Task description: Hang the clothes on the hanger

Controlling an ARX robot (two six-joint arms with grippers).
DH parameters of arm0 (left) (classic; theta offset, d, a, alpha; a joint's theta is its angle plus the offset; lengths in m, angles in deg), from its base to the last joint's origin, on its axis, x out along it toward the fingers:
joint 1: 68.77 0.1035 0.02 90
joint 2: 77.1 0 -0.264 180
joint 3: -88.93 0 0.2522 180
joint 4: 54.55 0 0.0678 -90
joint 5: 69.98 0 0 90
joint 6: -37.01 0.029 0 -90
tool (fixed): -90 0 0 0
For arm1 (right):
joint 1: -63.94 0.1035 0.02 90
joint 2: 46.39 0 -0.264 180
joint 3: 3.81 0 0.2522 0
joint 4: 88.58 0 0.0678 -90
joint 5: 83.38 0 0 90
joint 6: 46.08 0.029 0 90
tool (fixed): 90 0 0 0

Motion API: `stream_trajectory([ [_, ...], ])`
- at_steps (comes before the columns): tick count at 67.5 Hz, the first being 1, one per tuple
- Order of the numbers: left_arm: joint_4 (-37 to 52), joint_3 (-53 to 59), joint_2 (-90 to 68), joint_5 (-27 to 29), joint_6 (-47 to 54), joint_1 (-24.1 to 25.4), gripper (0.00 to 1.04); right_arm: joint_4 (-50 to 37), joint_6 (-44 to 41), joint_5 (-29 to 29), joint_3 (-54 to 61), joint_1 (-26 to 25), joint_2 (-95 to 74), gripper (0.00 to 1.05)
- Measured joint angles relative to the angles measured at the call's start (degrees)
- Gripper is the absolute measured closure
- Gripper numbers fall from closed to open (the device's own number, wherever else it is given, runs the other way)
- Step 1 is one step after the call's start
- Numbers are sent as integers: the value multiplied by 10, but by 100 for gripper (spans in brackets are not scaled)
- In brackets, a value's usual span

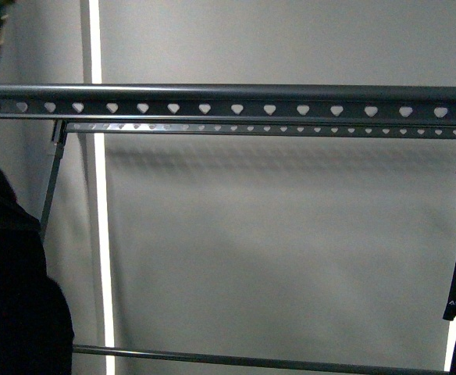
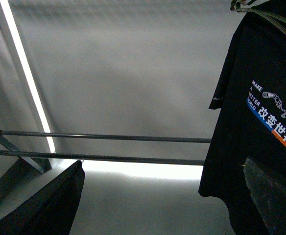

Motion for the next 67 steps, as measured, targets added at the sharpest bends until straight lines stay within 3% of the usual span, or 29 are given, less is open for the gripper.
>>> stream_trajectory([
  [8,-186,-16,26,-132,215,24,100,0,0,0,0,0,0,7],
  [15,-306,-87,-28,-113,456,66,100,0,0,0,0,0,0,7],
  [25,-196,-169,-114,-62,734,86,100,0,0,0,0,0,0,7],
  [32,-176,-209,-144,-96,867,77,100,0,0,0,0,0,0,7],
  [40,-140,-268,-171,-155,936,25,100,0,0,0,0,0,0,7],
  [56,-57,-325,-217,-140,957,-39,100,0,0,0,0,0,0,7],
  [67,-33,-325,-230,-133,961,-46,100,0,0,0,0,0,0,7],
])
